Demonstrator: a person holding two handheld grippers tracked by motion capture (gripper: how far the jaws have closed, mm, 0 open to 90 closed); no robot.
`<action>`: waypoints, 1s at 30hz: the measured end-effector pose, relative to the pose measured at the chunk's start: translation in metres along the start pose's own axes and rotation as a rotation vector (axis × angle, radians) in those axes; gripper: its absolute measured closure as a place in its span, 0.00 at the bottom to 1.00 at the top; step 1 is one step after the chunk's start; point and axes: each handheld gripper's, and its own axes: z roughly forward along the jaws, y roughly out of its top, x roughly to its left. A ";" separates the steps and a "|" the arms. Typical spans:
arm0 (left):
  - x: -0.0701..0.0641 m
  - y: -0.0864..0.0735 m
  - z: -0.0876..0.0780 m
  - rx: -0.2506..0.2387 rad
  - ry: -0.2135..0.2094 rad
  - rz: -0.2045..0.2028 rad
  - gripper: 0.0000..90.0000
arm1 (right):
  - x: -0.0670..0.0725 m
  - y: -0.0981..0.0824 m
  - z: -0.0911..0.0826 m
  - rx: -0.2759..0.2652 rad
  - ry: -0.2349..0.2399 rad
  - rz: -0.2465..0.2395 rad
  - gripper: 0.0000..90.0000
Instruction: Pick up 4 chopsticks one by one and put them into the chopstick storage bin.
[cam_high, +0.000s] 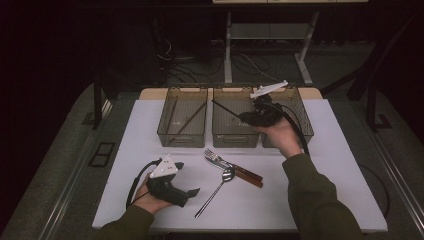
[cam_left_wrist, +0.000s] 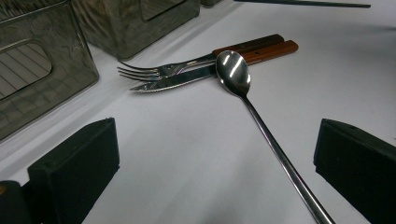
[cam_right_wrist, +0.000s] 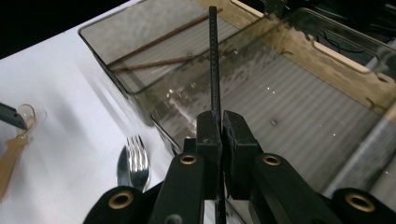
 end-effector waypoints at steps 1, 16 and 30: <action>0.000 0.000 0.000 -0.006 -0.001 -0.006 0.00 | 0.002 0.004 0.004 0.005 0.004 -0.004 0.96; -0.001 0.000 0.000 0.005 -0.001 0.017 0.00 | 0.015 0.044 0.054 0.057 -0.001 -0.005 0.96; -0.001 0.001 0.000 -0.005 -0.008 0.020 0.00 | 0.016 0.069 0.091 0.068 -0.028 0.017 0.96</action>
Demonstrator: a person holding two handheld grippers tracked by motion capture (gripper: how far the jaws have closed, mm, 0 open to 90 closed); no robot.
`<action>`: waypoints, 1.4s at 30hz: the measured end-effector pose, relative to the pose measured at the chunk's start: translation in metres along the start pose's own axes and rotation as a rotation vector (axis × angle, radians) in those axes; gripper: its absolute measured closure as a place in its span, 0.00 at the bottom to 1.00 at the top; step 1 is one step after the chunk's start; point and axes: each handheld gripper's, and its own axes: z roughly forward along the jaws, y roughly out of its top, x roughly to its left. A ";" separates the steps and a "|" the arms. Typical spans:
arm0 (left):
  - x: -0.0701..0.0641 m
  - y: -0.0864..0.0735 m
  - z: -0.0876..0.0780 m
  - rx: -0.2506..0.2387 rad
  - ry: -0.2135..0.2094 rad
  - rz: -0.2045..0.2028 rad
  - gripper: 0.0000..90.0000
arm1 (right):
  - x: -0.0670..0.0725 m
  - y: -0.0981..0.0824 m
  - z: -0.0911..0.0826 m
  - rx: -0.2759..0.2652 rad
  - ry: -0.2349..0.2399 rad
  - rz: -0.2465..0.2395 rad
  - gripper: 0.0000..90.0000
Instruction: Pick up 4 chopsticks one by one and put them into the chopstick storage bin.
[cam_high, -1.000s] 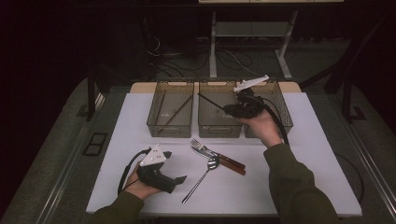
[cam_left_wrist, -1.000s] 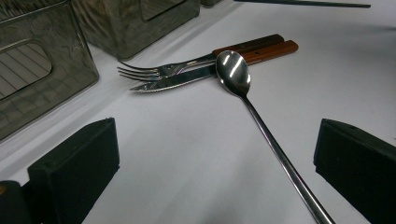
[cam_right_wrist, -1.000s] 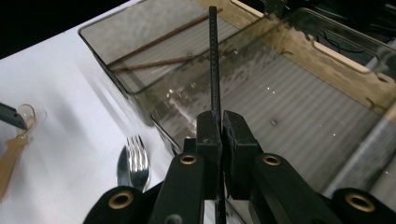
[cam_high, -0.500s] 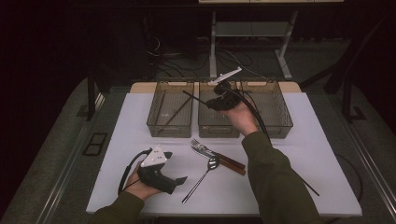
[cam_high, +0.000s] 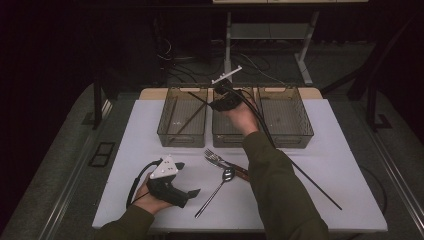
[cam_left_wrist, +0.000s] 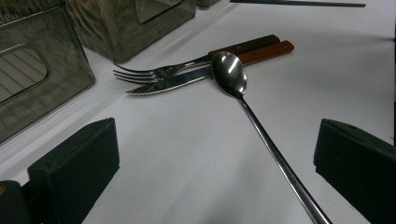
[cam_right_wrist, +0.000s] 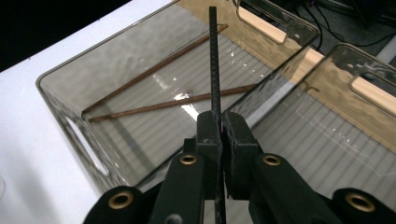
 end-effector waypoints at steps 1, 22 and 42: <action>0.000 0.000 0.000 0.001 0.000 0.001 0.00 | 0.000 0.002 0.004 0.002 -0.003 -0.001 0.96; 0.000 0.000 0.000 -0.010 -0.010 -0.004 0.00 | 0.021 0.043 0.068 0.066 -0.035 0.001 0.96; 0.001 0.001 0.001 -0.022 -0.013 -0.005 0.00 | 0.029 0.057 0.082 0.032 -0.036 0.005 0.70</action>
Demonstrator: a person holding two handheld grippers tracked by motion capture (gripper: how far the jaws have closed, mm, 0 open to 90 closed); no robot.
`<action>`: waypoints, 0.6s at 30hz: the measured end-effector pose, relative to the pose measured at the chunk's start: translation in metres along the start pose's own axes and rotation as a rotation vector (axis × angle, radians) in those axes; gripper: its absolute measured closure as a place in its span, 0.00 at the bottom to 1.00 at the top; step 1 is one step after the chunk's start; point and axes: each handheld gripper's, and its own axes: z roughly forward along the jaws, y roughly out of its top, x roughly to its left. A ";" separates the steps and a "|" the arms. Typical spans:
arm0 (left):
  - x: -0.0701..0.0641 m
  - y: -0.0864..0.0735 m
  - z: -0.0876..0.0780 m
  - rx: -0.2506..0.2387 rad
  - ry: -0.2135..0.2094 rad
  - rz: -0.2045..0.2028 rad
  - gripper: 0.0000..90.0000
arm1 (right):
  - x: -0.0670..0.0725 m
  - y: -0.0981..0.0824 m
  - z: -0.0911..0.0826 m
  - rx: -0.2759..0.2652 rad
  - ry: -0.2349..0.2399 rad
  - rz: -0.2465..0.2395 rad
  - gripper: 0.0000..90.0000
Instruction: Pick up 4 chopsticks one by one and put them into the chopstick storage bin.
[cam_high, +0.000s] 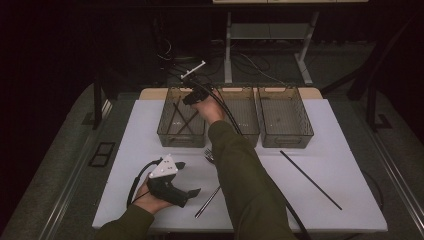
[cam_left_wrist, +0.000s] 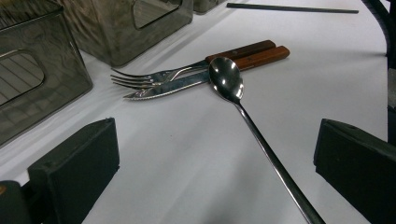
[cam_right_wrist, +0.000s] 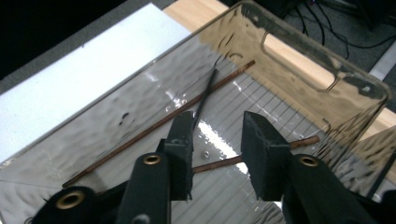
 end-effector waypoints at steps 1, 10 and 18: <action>0.000 0.000 0.000 0.001 0.000 0.002 0.00 | 0.000 0.000 -0.002 -0.004 0.000 0.004 0.68; 0.000 0.000 0.000 -0.002 0.000 0.007 0.00 | -0.002 -0.001 -0.016 -0.025 0.016 0.002 0.60; 0.000 0.000 0.000 0.004 -0.001 0.013 0.00 | -0.011 -0.018 -0.037 -0.022 0.053 -0.003 0.52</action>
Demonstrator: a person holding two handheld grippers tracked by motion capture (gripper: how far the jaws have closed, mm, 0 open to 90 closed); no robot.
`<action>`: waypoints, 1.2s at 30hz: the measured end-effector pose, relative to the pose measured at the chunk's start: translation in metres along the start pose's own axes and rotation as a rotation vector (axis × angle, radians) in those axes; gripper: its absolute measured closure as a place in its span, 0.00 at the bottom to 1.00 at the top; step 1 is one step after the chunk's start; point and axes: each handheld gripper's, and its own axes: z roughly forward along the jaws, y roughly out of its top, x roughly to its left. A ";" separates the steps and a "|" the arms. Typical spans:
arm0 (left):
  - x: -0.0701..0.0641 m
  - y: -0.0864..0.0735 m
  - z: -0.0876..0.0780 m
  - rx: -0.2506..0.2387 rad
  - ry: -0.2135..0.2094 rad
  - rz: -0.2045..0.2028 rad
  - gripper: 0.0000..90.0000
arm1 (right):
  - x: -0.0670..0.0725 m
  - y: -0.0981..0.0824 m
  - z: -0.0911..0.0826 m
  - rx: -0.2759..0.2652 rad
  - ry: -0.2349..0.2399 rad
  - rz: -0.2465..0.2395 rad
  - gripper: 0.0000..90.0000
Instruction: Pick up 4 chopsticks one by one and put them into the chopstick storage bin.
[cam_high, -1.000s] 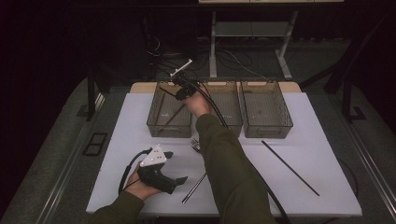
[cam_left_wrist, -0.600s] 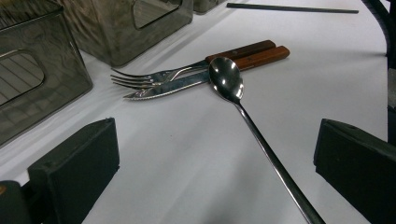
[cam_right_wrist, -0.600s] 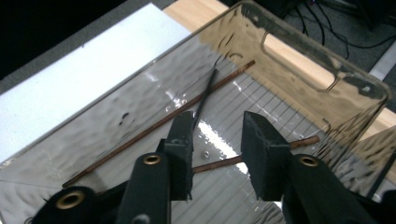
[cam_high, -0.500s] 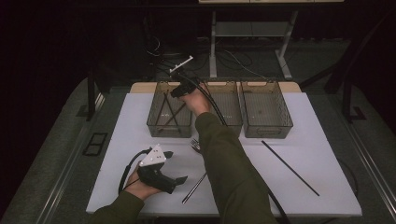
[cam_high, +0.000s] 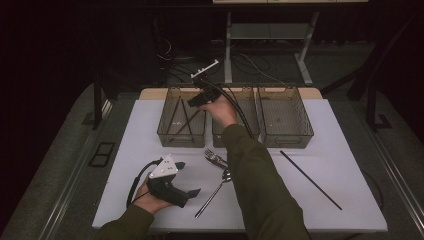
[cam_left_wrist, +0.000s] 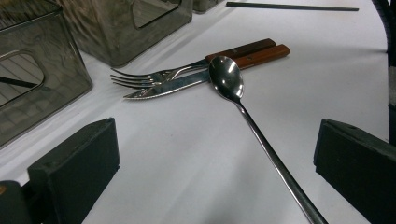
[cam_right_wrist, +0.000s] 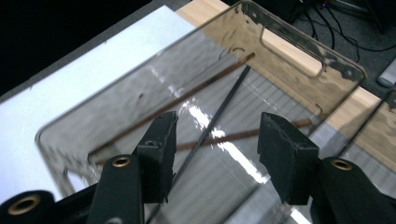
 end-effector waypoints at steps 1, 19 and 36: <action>0.000 0.000 0.000 0.001 0.000 0.001 0.00 | -0.001 -0.003 -0.004 -0.007 -0.002 -0.007 0.51; 0.002 -0.001 0.002 0.010 0.009 -0.010 0.00 | -0.016 -0.060 -0.061 -0.067 0.028 -0.022 0.37; 0.002 -0.002 0.002 0.007 0.025 -0.016 0.00 | -0.036 -0.119 -0.103 -0.096 0.030 -0.018 0.30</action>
